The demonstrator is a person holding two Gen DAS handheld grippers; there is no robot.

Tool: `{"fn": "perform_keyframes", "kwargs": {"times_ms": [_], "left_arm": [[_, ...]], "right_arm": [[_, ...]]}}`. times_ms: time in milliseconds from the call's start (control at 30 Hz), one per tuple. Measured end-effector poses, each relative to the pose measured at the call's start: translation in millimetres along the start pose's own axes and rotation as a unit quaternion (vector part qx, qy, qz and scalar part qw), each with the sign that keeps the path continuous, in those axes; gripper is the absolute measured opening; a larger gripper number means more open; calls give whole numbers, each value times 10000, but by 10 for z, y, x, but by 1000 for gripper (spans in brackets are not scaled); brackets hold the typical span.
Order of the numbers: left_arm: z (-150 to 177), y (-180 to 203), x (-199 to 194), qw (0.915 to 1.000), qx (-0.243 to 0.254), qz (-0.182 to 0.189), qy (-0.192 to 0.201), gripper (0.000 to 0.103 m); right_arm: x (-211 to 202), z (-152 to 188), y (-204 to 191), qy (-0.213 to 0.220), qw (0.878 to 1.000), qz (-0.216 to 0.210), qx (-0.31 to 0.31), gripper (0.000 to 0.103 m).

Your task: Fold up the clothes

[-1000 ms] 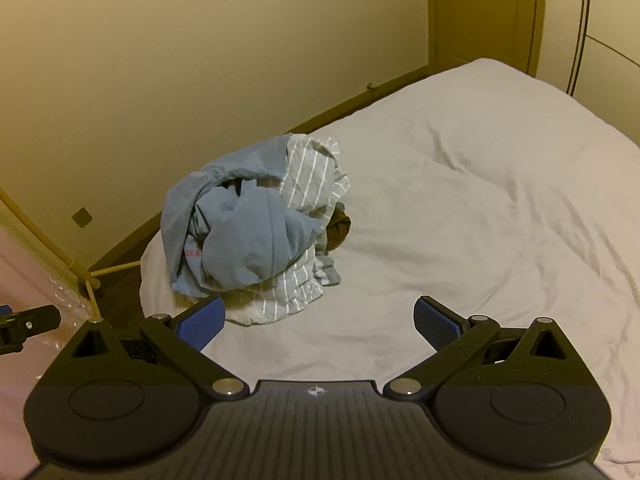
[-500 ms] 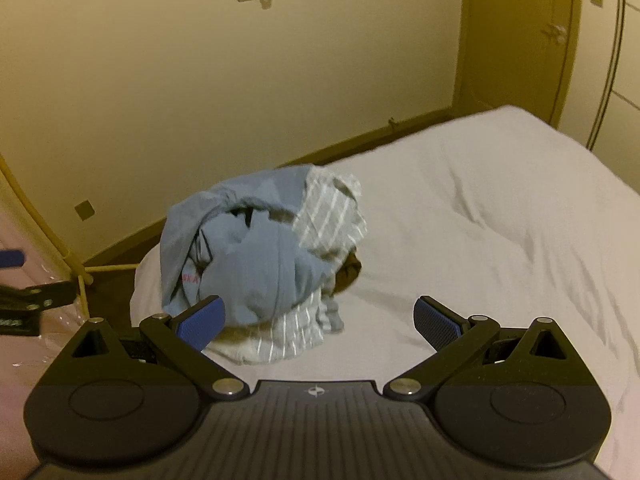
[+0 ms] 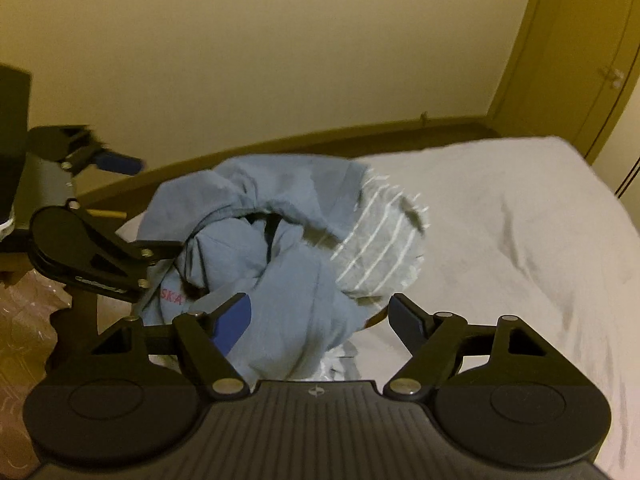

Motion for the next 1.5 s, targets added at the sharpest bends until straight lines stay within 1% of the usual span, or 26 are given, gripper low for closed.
{"fn": "perform_keyframes", "kwargs": {"times_ms": [33, 100, 200, 267, 333, 367, 433, 467, 500, 533, 567, 667, 800, 900, 967, 1000, 1033, 1067, 1100, 1133, 1167, 1233, 1333, 1433, 1500], "left_arm": [[-33, 19, 50, 9999, 89, 121, 20, 67], [-115, 62, 92, 9989, 354, 230, 179, 67], [-231, 129, 146, 9956, 806, 287, 379, 67], [-320, 155, 199, 9943, 913, 336, 446, 67], [-402, 176, 294, 9939, 940, 396, 426, 67], [-423, 184, 368, 9937, 980, 412, 359, 63], [-455, 174, 474, 9936, 1011, 475, 182, 18], [-471, 142, 498, 9939, 980, 500, 101, 14], [-491, 78, 485, 9948, 860, 534, 96, 12], [-513, -28, 438, 9962, 653, 551, 138, 8], [-536, -145, 383, 9974, 423, 556, 184, 7], [-524, -570, 218, 9986, -293, 356, 265, 4], [-411, -1054, 82, 9927, -1169, 165, 241, 3], [-313, -1299, -14, 9879, -1537, 17, 194, 3], [-280, -1366, -49, 9860, -1657, -7, 180, 3], [-269, -1386, -72, 9855, -1684, -9, 187, 3], [-256, -1399, -102, 9855, -1684, -5, 203, 3], [-248, -1397, -132, 9856, -1678, 9, 227, 3], [-258, -1384, -163, 9856, -1667, 27, 272, 3], [-275, -1368, -194, 9857, -1654, 46, 325, 3], [-292, -1352, -226, 9857, -1640, 66, 379, 3], [-406, -1329, -358, 9845, -1643, 131, 606, 3], [-601, -1299, -579, 9811, -1654, 236, 980, 3], [-927, -1196, -883, 9759, -1544, 505, 1457, 3], [-1166, -1001, -1073, 9719, -1375, 780, 1744, 3]], "right_arm": [[53, -16, -13, 1, 10000, -18, 48, 77], [127, -49, -36, 33, 9999, -42, 120, 77], [249, -99, -24, -15, 9998, 7, 189, 77], [306, -131, -12, -54, 9998, 49, 199, 77], [332, -153, 5, -71, 9997, 97, 193, 77], [340, -156, 17, -85, 9997, 118, 203, 77], [347, -138, 40, -140, 9994, 122, 285, 77], [346, -134, 36, -151, 9994, 97, 307, 77], [344, -129, 32, -162, 9993, 72, 329, 77], [343, -125, 28, -173, 9992, 48, 351, 77], [346, -128, 12, -170, 9992, 2, 351, 77], [388, -171, -100, -107, 9995, -201, 240, 79], [559, -226, -284, -90, 9993, -362, -8, 81], [748, -206, -400, -221, 9989, -293, -276, 79], [858, -174, -457, -332, 9982, -186, -470, 68], [888, -162, -475, -354, 9977, -140, -554, 57], [895, -156, -479, -357, 9975, -107, -598, 41], [873, -159, -469, -337, 9976, -88, -594, 32], [852, -162, -458, -316, 9977, -70, -591, 17], [830, -165, -447, -296, 9978, -52, -587, 10], [787, -175, -429, -258, 9982, -53, -543, 9], [630, -217, -369, -97, 9992, -62, -374, 5], [262, -285, -208, 233, 9997, 36, -30, 4], [-201, -317, 23, 583, 9974, 195, 371, 4], [-536, -191, 203, 718, 9947, 452, 587, 3]]}}
Point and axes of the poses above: each gripper's, at about its wrist camera, not at the fingertips, and x roughly the way its jaws point, y to its right, z to its underside, the point moved 8 cm from there along x, roughly the way its jaws point, and after that the axes turned 4 degrees about -z, right-handed, at the moved point
